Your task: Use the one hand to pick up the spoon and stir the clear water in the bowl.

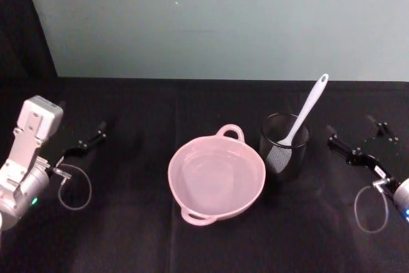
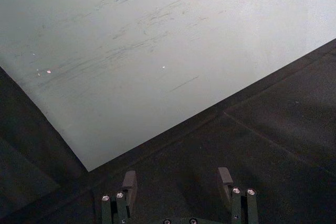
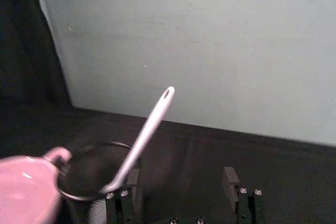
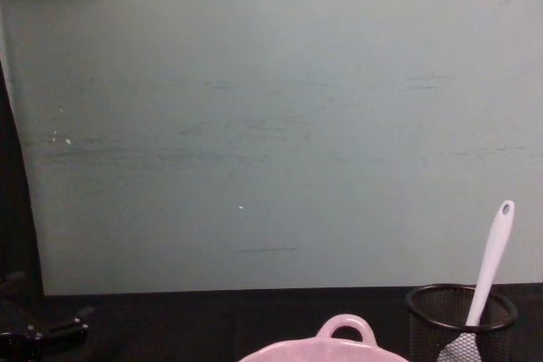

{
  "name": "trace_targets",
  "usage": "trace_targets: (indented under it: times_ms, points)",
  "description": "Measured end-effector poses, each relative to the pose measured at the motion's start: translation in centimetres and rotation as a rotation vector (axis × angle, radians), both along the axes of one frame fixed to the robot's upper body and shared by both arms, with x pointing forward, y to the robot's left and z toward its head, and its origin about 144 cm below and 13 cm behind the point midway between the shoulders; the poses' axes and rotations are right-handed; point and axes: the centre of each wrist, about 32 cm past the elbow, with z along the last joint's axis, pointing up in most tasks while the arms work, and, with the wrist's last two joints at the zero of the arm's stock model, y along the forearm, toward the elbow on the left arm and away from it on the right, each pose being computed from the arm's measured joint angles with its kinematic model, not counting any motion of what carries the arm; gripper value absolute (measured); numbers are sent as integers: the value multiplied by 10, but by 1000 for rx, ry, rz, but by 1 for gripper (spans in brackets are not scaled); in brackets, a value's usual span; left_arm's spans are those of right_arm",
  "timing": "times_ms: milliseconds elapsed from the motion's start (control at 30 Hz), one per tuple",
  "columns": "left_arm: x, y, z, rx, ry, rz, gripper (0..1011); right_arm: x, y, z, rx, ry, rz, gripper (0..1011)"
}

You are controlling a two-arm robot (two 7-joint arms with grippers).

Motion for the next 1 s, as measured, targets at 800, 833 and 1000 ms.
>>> trace_targets:
  times_ms: [800, 833, 1000]
  points:
    - [0, 0, 0, 0, 0, 0, 1005, 68, 2, -2, 699, 285, 168, 1002]
    - [0, 0, 0, 0, 0, 0, 1005, 70, 2, -1, 712, 289, 170, 1003]
    - [0, 0, 0, 0, 0, 0, 1005, 78, 2, -4, 751, 291, 188, 1003]
